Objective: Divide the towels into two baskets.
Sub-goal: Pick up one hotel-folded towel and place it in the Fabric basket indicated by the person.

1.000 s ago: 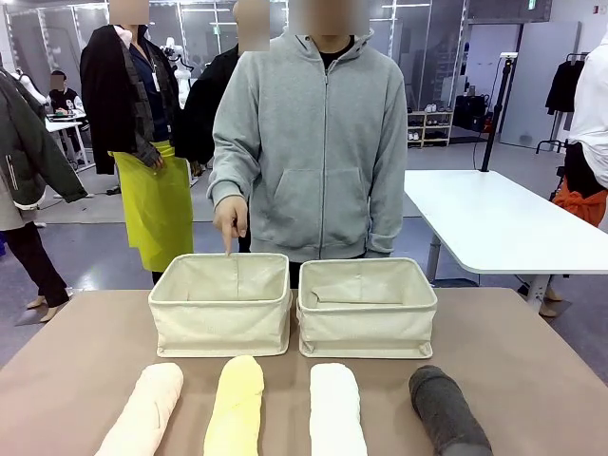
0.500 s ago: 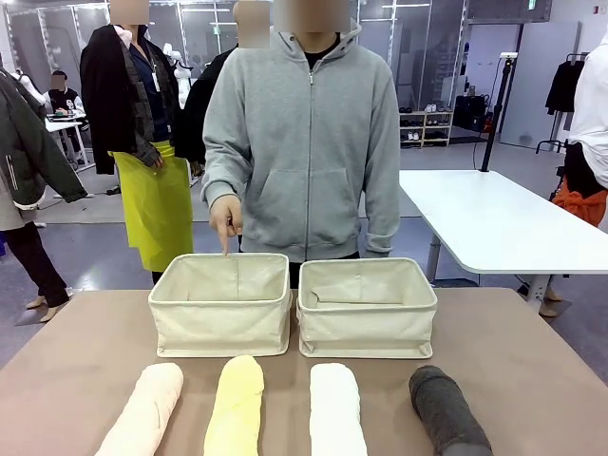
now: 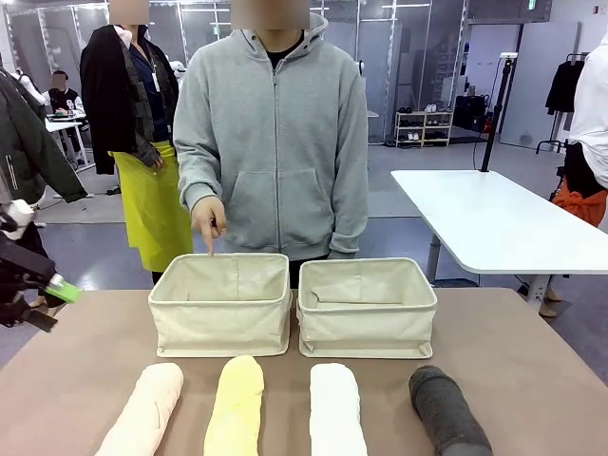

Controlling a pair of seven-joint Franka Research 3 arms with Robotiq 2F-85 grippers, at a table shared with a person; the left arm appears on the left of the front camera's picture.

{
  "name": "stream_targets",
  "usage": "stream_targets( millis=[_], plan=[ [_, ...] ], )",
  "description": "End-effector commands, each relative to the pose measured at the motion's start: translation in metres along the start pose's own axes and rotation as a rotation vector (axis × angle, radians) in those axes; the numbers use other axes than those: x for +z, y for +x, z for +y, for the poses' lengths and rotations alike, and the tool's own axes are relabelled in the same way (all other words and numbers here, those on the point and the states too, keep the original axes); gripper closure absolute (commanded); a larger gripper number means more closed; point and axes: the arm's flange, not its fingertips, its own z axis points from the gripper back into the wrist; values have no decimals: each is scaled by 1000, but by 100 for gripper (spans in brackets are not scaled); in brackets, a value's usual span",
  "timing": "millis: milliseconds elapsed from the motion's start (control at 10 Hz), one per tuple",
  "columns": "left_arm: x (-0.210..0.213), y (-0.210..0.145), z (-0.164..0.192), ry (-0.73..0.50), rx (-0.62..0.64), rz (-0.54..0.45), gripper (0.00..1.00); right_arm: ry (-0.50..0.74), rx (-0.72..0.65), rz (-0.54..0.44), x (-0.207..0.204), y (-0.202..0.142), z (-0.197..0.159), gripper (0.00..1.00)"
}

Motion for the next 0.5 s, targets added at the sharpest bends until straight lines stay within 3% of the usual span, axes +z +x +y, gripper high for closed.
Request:
stream_targets(
  millis=[0, 200, 400],
  plan=[
    [-25, -1, -5, 145, 28, 94, 0, 10, 3, -13, 2, -1, 3, 0],
    [-51, -7, -6, 209, 15, 191, 0, 10, 3, -13, 2, -1, 3, 0],
    [-84, -18, -4, 294, 41, 226, 0, 10, 3, -13, 2, -1, 3, 0]
  ],
)
